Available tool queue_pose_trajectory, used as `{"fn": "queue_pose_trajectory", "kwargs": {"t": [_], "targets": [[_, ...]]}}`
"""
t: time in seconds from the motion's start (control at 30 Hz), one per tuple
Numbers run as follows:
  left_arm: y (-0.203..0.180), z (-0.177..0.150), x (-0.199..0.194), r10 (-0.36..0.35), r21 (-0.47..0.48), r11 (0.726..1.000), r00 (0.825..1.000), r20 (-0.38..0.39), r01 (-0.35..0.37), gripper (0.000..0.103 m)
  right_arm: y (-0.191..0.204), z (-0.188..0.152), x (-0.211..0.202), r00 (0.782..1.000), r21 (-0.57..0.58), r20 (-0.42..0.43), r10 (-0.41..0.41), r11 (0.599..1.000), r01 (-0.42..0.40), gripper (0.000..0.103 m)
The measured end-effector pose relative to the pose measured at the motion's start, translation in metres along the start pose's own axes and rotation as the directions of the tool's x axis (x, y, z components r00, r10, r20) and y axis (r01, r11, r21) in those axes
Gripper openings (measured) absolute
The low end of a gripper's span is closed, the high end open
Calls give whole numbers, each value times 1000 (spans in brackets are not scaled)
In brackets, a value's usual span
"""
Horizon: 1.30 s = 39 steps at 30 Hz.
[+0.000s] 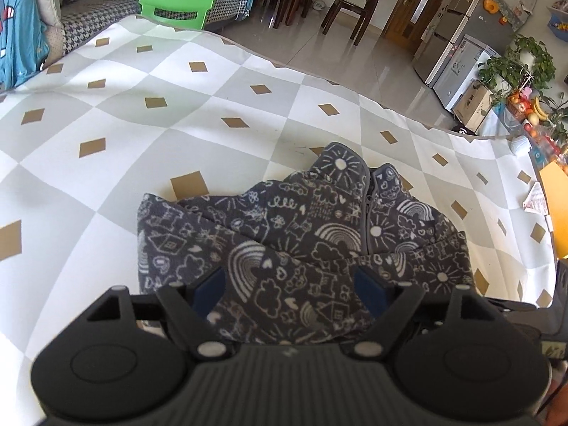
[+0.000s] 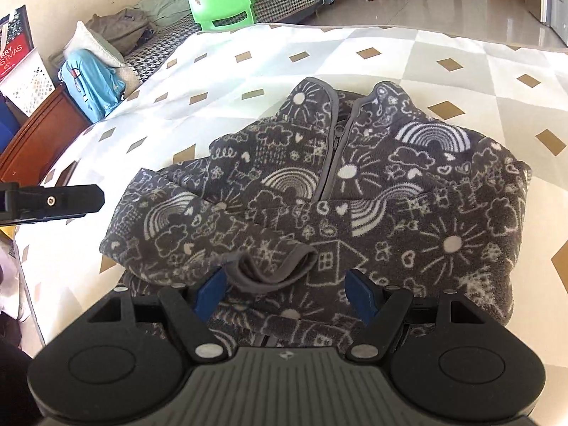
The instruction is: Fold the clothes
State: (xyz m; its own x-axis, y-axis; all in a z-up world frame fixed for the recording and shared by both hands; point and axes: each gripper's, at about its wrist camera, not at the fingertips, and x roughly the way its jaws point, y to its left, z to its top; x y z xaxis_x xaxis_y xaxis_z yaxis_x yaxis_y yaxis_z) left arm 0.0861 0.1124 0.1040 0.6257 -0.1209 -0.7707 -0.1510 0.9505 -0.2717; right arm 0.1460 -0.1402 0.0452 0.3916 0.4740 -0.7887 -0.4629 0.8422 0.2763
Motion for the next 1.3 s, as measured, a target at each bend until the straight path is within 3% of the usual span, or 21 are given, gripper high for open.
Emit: {"fn": "queue_pose_trajectory", "kwargs": {"t": [0.17,0.27,0.4,0.6,0.73,0.83,1.0,1.3], "targets": [[7,-6,18,41,-36,998,997,-59,-43,81,-23,1,12,1000,196,5,16,980,-17,72],[10,-8,28,94,-42,994,991,-91,-98,84,-27,3,22,1000,237,10,11,971,-13,72],[22,-8,32,118,-101,986,988,-103,-129,91,-22,6,34,1000,227,13,4,974,-7,70],[38,-6,33,136,-168,974,984,-114,-154,92,-4,6,46,1000,162,-6,15,987,-14,58],[46,-6,34,132,-204,966,983,-124,-156,93,10,1,49,1000,83,0,-31,996,31,53],[49,-6,34,130,-219,963,983,-128,-156,93,15,-1,51,998,38,19,-63,997,62,43],[49,-5,34,136,-231,959,982,-129,-163,93,19,0,50,996,-9,49,-73,997,73,14],[58,-3,33,195,-261,940,974,-119,-220,93,34,17,15,971,-75,236,-39,995,59,11]]}}
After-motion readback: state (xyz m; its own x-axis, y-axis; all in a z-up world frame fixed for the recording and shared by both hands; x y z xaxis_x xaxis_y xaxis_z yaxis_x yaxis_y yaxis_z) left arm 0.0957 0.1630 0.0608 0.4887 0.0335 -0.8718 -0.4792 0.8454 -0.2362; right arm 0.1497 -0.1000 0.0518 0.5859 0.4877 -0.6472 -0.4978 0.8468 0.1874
